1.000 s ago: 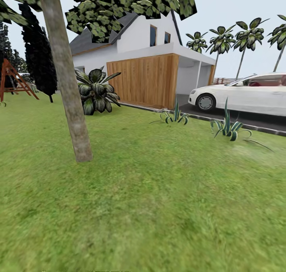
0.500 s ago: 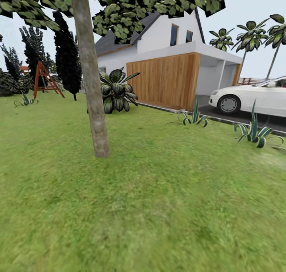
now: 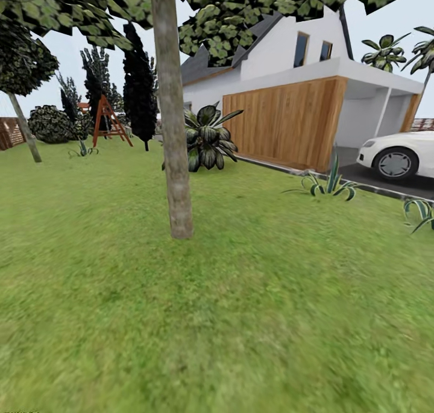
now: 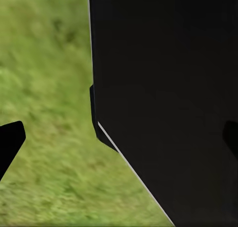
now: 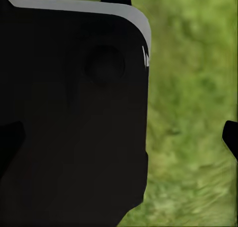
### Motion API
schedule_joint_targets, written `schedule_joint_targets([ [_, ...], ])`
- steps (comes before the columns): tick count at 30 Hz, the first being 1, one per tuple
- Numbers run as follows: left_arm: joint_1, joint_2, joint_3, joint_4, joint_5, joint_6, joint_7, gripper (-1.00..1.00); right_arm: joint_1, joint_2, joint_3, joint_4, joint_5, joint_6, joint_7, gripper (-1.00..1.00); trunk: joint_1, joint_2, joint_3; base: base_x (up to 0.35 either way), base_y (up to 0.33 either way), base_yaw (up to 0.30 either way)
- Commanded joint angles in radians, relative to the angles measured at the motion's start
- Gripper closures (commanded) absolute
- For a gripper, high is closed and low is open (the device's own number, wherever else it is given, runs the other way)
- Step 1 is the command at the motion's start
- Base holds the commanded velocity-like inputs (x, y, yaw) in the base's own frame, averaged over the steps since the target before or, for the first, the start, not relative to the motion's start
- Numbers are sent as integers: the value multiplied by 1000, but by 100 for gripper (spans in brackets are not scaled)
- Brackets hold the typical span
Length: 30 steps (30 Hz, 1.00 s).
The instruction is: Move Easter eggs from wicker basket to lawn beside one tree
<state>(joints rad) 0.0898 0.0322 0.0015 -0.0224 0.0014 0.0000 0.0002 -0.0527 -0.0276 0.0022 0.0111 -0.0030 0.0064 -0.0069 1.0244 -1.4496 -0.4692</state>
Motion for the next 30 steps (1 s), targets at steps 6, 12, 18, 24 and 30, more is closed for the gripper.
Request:
schedule_joint_targets([
  [6,1,0,0,-2,0,0,0,-100,-1,0,2,3,1,1,-1,-100,1,0,-1,328,99,299],
  [12,1,0,0,-2,0,0,0,-100,-1,0,2,3,1,2,-1,-100,1,0,-1,322,152,300],
  [18,1,0,0,-2,-1,0,0,-100,-1,1,2,3,1,3,-1,-100,1,0,-1,310,208,299],
  [24,1,0,0,-2,-2,0,0,-100,-1,6,2,3,1,3,-1,-100,1,0,-1,309,211,299],
  [30,1,0,0,-1,-3,0,0,-100,-1,9,2,3,1,3,-1,-100,1,0,-1,309,211,299],
])
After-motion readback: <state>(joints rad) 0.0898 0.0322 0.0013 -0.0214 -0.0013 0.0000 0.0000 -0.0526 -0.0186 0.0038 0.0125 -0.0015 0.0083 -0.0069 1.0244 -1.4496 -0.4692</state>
